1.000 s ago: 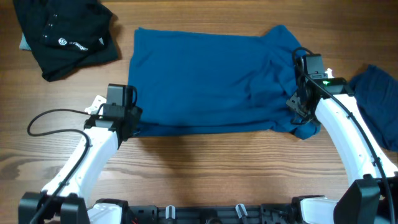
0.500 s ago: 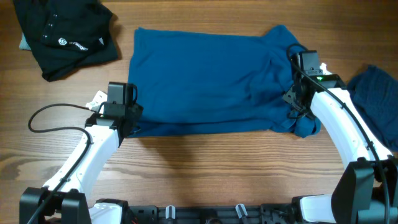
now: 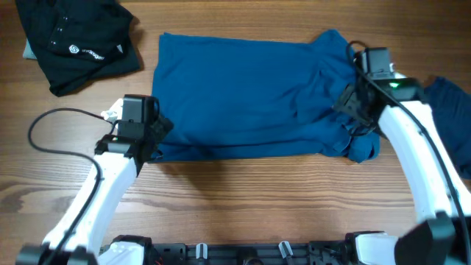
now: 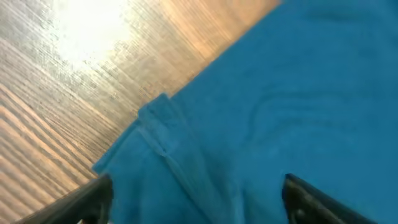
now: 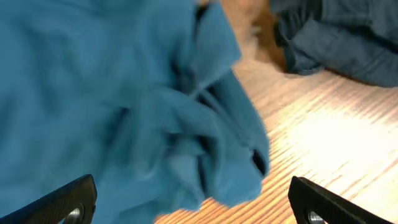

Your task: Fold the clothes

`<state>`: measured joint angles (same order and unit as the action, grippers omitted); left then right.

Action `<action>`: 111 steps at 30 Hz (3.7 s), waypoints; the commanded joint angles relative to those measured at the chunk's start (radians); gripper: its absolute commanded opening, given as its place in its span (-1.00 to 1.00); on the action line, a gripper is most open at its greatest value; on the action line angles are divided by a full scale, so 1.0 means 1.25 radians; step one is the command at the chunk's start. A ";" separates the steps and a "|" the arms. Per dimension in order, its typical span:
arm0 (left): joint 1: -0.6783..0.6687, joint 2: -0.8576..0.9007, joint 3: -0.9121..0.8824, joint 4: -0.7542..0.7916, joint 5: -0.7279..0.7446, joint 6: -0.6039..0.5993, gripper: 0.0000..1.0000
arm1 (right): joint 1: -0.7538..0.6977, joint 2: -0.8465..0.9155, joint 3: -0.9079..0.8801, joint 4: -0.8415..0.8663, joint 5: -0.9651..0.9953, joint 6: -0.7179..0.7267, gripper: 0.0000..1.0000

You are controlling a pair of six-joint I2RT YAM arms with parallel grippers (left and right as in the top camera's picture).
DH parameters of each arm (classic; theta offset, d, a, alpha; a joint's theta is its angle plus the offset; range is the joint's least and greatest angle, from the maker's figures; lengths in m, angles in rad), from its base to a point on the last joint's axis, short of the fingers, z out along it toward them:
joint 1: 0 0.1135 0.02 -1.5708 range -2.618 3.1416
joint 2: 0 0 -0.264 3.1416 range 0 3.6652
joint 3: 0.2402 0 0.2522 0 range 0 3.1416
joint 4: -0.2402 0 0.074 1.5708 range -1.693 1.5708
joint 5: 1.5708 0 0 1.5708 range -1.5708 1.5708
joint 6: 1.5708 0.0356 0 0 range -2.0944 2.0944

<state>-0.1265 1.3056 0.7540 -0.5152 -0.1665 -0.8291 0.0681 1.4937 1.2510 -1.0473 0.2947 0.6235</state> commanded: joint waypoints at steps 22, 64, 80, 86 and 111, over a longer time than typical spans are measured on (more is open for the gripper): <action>0.031 -0.258 0.022 -0.245 0.069 0.030 0.99 | 0.262 -0.070 -0.155 0.157 -0.363 0.438 0.85; 0.031 -0.199 0.022 -0.274 0.070 0.030 1.00 | 0.262 0.170 -0.264 0.537 -0.303 0.466 -0.52; 0.031 -0.199 0.022 -0.271 0.160 0.117 1.00 | 0.249 0.168 -0.256 0.697 -0.276 0.332 -0.56; 0.031 -0.199 0.022 -0.263 0.170 0.116 1.00 | 0.222 0.103 -0.211 0.552 -0.290 0.236 -0.41; -0.125 0.174 0.022 0.024 0.285 0.113 -0.80 | 0.226 0.024 -0.248 0.333 -0.446 0.108 -0.42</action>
<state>-0.2806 1.4658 0.7677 -0.5278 0.1848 -0.6823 0.3470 1.5257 0.9546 -0.6292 -0.2474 0.7795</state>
